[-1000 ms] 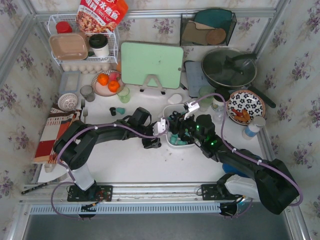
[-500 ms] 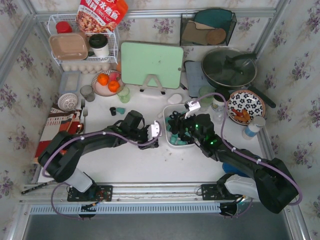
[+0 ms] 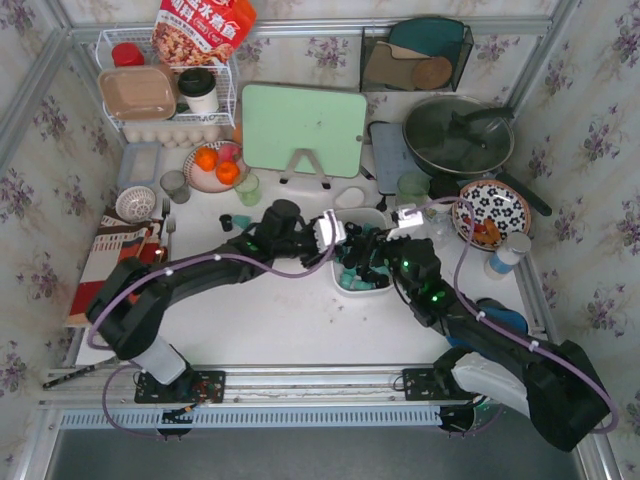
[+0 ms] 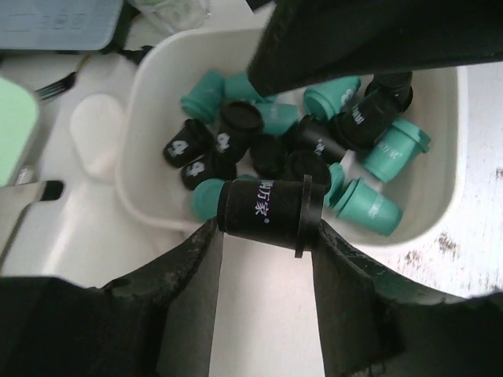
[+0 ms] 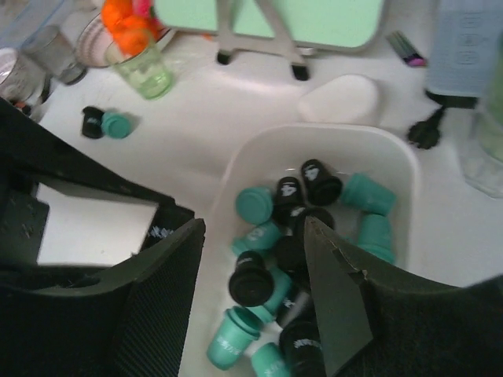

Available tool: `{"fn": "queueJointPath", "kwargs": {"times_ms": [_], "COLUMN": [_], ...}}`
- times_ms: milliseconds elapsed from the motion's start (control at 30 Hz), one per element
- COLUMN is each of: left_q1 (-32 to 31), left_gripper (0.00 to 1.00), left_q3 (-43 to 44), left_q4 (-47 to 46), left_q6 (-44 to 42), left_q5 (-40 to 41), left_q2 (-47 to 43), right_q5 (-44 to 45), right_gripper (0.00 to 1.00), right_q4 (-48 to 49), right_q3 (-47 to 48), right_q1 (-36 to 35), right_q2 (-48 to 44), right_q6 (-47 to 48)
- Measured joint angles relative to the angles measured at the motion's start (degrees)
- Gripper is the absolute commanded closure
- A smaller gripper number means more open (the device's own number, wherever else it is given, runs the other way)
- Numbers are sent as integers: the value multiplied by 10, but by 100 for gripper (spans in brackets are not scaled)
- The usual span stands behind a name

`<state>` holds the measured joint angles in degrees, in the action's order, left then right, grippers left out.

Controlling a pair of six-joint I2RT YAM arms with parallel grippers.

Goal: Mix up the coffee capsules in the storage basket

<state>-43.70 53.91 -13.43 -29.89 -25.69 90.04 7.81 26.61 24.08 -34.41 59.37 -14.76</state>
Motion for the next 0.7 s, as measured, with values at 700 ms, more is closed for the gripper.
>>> {"fn": "queueJointPath", "kwargs": {"times_ms": [700], "left_q1": [150], "left_gripper": [26], "left_q3": [115], "left_q4": [171], "left_q6": [258], "left_q5": [320], "left_q2": [48], "right_q5": [32], "right_gripper": [36], "right_q4": [31], "right_q3": [-9], "right_q1": [4], "right_q2": [16], "right_q6": [1]}}
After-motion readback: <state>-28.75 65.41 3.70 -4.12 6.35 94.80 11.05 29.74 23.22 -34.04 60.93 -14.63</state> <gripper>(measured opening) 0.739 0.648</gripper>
